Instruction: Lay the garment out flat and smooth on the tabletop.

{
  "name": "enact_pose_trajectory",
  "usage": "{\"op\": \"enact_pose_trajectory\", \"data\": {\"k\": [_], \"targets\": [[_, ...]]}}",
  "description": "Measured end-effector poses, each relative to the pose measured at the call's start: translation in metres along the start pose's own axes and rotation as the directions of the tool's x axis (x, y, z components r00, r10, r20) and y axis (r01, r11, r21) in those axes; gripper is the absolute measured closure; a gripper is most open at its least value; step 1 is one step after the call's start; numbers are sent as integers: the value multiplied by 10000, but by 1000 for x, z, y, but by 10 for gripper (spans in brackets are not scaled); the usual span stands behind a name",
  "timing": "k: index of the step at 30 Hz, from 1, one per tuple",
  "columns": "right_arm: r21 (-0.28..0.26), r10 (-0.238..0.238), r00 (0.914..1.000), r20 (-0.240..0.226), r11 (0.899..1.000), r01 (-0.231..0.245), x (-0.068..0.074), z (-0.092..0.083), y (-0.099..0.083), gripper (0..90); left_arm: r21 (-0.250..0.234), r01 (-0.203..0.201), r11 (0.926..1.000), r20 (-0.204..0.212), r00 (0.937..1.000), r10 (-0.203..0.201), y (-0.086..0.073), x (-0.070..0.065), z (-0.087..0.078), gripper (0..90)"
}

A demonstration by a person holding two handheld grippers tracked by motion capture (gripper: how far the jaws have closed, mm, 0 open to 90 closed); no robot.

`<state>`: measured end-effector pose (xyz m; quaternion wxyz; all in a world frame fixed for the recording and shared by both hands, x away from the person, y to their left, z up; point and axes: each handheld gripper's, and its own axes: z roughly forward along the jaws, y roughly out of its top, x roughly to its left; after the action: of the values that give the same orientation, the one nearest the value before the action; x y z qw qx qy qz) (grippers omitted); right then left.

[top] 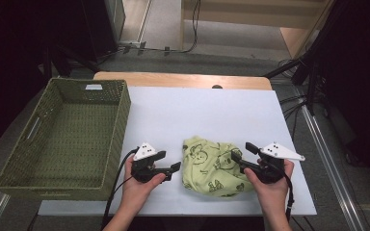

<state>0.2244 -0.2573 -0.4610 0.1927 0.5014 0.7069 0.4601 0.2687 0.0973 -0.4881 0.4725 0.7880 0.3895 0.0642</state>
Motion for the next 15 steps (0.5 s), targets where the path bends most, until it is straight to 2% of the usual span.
{"op": "enact_pose_trajectory", "data": {"k": [2, 3, 5, 7, 10, 15], "targets": [[500, 343, 9991, -266, 9982, -330, -8, 7, -6, 281, 136, 33, 9999, -55, 10000, -32, 1, 0, 7, 353], [675, 527, 9969, -581, 9965, -488, -10, 10, -9, 304, 173, 112, 9998, -78, 9999, -111, 2, -1, 11, 365], [962, 577, 9915, -1162, 9943, -466, -12, 16, -13, 363, 318, 124, 9994, -168, 9998, -118, 2, -2, 19, 392], [1166, 266, 9913, -1293, 9931, -114, -10, 18, -15, 456, 441, 220, 9988, -242, 9995, -210, 3, -3, 27, 428], [1079, 91, 9899, -1417, 9941, 63, -9, 18, -15, 585, 644, 247, 9976, -333, 9992, -226, 3, -2, 39, 488], [985, -385, 9905, -1318, 9938, 518, -7, 18, -18, 765, 1036, 118, 9945, -435, 9990, -73, 8, -7, 54, 663]]}}
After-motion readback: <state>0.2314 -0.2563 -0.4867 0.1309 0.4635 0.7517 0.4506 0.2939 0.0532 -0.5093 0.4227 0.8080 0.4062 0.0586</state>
